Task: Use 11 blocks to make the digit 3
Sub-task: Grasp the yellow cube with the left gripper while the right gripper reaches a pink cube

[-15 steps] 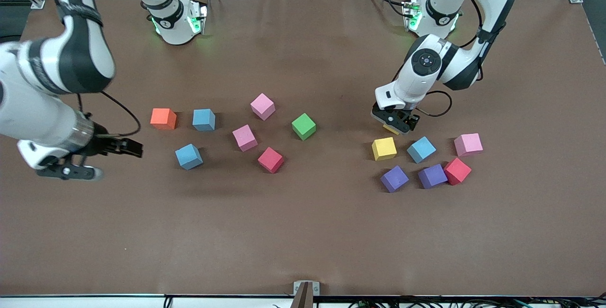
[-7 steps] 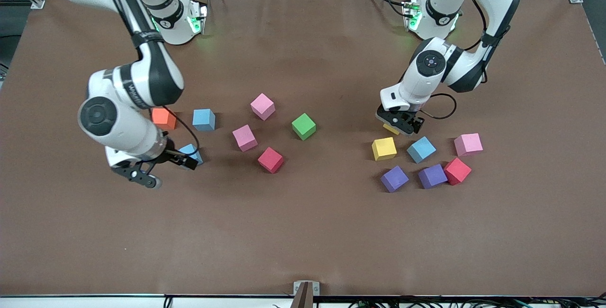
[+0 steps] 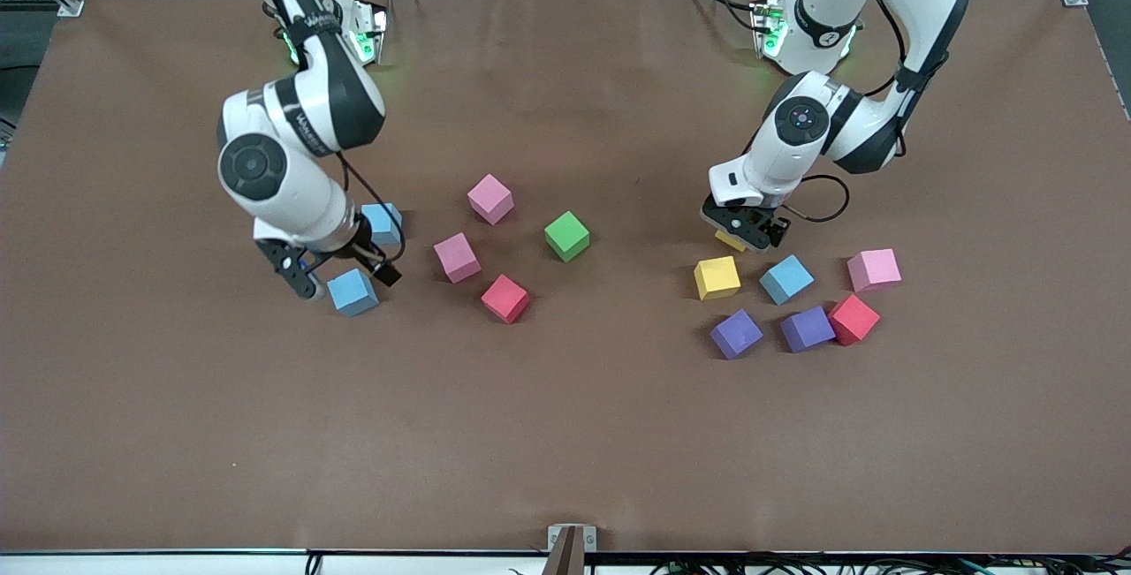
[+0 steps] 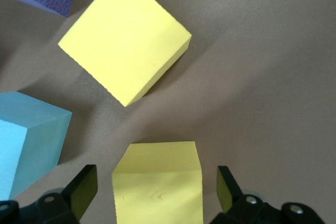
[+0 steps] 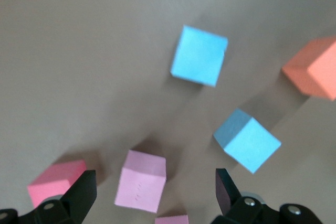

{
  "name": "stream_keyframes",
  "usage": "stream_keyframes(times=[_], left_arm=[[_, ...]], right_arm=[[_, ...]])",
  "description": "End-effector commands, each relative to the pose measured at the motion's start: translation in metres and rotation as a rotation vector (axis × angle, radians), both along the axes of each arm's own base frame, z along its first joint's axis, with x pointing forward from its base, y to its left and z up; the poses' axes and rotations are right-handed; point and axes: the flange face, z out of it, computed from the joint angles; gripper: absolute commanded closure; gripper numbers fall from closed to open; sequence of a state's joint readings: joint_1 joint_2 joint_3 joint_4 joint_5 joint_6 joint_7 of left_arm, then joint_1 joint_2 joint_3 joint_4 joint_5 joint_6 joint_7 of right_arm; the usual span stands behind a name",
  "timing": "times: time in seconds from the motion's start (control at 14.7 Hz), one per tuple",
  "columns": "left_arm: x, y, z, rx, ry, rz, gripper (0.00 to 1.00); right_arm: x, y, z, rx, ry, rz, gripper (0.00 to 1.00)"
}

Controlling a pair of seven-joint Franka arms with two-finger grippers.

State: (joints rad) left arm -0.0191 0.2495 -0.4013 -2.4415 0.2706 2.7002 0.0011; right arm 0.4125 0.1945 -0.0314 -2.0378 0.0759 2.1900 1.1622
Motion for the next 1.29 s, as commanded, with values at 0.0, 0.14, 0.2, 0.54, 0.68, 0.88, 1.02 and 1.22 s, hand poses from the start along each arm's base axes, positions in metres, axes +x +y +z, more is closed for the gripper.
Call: stream_keyframes(times=[0.0,0.14,0.2,0.54,0.68,0.88,1.02,1.22], left_arm=[[-0.003,0.005,-0.006,-0.005,-0.005,-0.004,0.04],[-0.005,0.007,-0.009,-0.003,0.002,0.003,0.25],[-0.005,0.007,-0.009,-0.002,0.003,0.004,0.34],[-0.011,0.000,-0.012,0.000,0.018,0.147,0.58],[-0.021,-0.023,-0.008,0.008,0.024,0.226,0.59],[-0.034,-0.062,0.000,0.041,0.045,0.345,0.59],[-0.045,-0.098,0.005,0.028,0.046,0.437,0.59],[-0.066,-0.157,0.000,-0.002,0.059,0.492,0.59]], right_arm=[[-0.076,0.016,-0.023,0.012,0.000,-0.036,0.00],[-0.099,0.056,-0.030,-0.001,0.004,-0.051,0.00],[-0.106,0.068,-0.034,-0.010,0.004,-0.048,0.00],[-0.122,0.105,-0.069,-0.010,-0.022,-0.033,0.00],[-0.130,0.121,-0.094,-0.002,-0.042,-0.023,0.00],[-0.134,0.131,-0.123,0.004,-0.061,-0.006,0.00],[-0.141,0.138,-0.135,0.002,-0.062,-0.012,0.00],[-0.145,0.140,-0.139,-0.004,-0.055,-0.017,0.00]])
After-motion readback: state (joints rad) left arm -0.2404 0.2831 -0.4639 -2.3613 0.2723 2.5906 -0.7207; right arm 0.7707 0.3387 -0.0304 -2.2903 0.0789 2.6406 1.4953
